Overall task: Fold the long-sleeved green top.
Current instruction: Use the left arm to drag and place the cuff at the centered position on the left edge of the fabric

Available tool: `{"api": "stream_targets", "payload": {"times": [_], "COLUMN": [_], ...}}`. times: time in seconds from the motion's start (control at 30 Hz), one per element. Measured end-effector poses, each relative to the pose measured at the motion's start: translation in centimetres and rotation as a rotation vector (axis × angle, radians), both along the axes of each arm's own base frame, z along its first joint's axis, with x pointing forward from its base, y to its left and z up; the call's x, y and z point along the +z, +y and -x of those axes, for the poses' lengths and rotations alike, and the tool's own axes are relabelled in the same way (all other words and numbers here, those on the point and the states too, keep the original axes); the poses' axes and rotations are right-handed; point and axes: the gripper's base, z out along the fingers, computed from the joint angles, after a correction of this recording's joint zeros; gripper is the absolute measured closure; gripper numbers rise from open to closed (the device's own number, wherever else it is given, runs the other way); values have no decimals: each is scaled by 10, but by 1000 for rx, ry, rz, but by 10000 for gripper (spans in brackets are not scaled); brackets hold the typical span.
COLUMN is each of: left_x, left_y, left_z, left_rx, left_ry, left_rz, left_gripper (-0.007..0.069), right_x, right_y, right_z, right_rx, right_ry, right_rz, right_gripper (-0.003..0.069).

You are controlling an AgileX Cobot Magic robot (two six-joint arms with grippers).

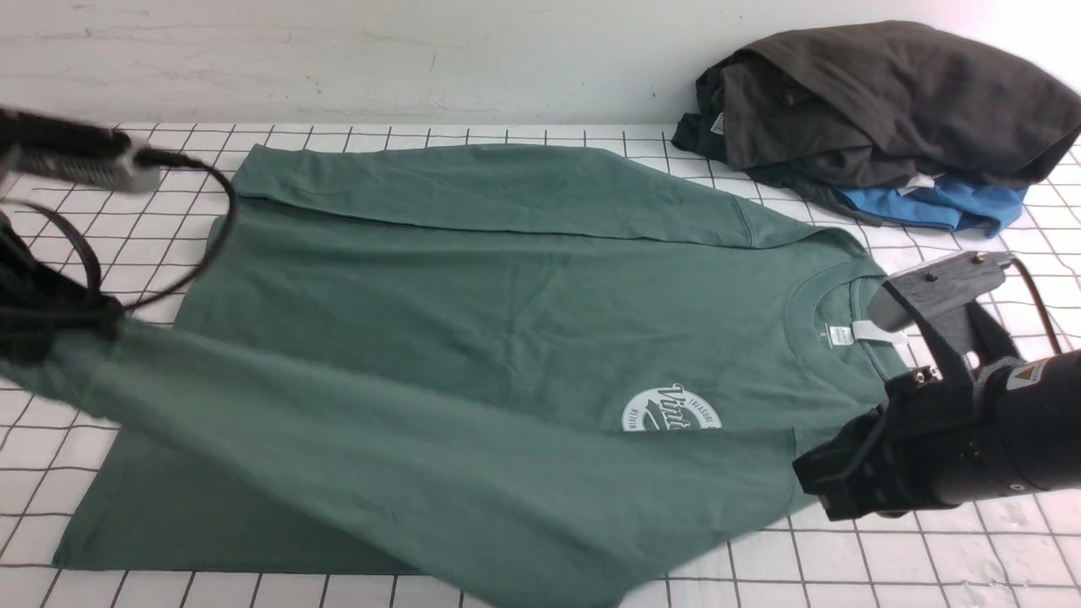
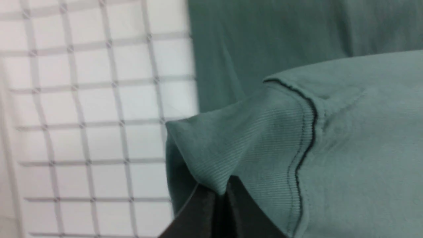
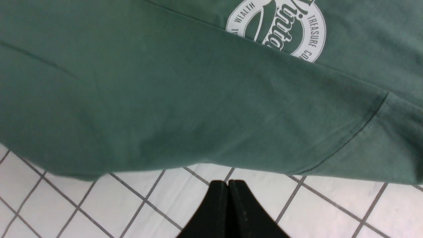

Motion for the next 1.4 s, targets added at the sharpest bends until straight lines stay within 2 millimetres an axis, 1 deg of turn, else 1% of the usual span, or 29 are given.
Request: {"api": "stream_targets", "payload": {"times": [0.07, 0.13, 0.17, 0.27, 0.3, 0.33, 0.37, 0.4, 0.43, 0.47, 0.5, 0.6, 0.67, 0.73, 0.83, 1.0, 1.07, 1.1, 1.13, 1.2, 1.23, 1.27, 1.3, 1.33, 1.37, 1.4], "left_x": [16, 17, 15, -8, -23, -26, -50, -68, -71, -92, -103, -123, -128, -127, -120, -94, -87, -86, -81, -80, -80, -80, -80, -81, -81, -82], "left_y": [5, 6, 7, 5, 5, 5, 4, 3, 3, 2, 2, 1, 1, 1, 2, 4, 3, 3, 1, 0, -1, -2, -2, -2, -3, -3], "left_z": [-14, -23, -38, -66, -80, -82, -100, -110, -112, -122, -127, -134, -135, -136, -138, -142, -142, -142, -142, -142, -142, -141, -141, -140, -140, -139], "left_rx": [-8, -15, -26, -48, -59, -61, -72, -82, -84, -96, -102, -109, -104, -99, -84, -25, -3, -3, 12, 20, 20, 26, 26, 30, 32, 35], "left_ry": [-102, -139, -182, -177, -166, -163, -150, -124, -120, -96, -84, -54, -45, -48, -41, 14, 36, 33, 45, 52, 53, 58, 58, 69, 78, 84], "left_rz": [-69, -93, -106, -106, -105, -103, -100, -97, -98, -93, -90, -85, -81, -79, -81, -67, -43, -43, -16, 6, 8, 26, 28, 34, 41, 48], "left_gripper": [629, 629, 629, 629, 629, 629, 629, 629, 629, 629, 629, 628, 628, 627, 622, 622, 622, 622, 622, 622, 622, 622, 622, 622, 622, 622], "right_x": [0, 0, 0, 0, 0, 0, 0, 0, 0, 0, 0, 0, 0, 1, 2, 9, 15, 16, 20, 20, 20, 13, 12, 3, -3, -14], "right_y": [0, 0, 0, 0, 0, 0, 0, 0, 0, 0, 0, 0, 0, 0, -1, 0, 3, 4, 8, 15, 15, 22, 22, 27, 29, 33], "right_z": [0, 0, 0, 0, 0, 0, 0, 0, 0, 0, 0, 0, -1, -2, -4, -15, -26, -27, -42, -59, -61, -78, -80, -93, -99, -111], "right_rx": [0, 0, 0, 0, 0, 0, 0, 1, 1, 2, 2, 8, 16, 17, 6, -46, -54, -55, -72, -91, -96, -99, -101, -94, -87, -88], "right_ry": [-1, -1, -1, -1, -1, -1, -1, -2, -2, -2, -2, -10, -22, -39, -66, -131, -152, -153, -148, -114, -107, -60, -54, -21, 1, 36], "right_rz": [0, 0, 0, 0, 0, 0, 0, 1, 1, 1, 1, 5, 11, 15, 16, -11, -19, -20, -37, -54, -58, -56, -56, -41, -29, -16], "right_gripper": [669, 669, 669, 669, 669, 669, 669, 669, 669, 669, 669, 669, 669, 669, 669, 662, 645, 642, 608, 559, 547, 490, 474, 425, 391, 336]}}
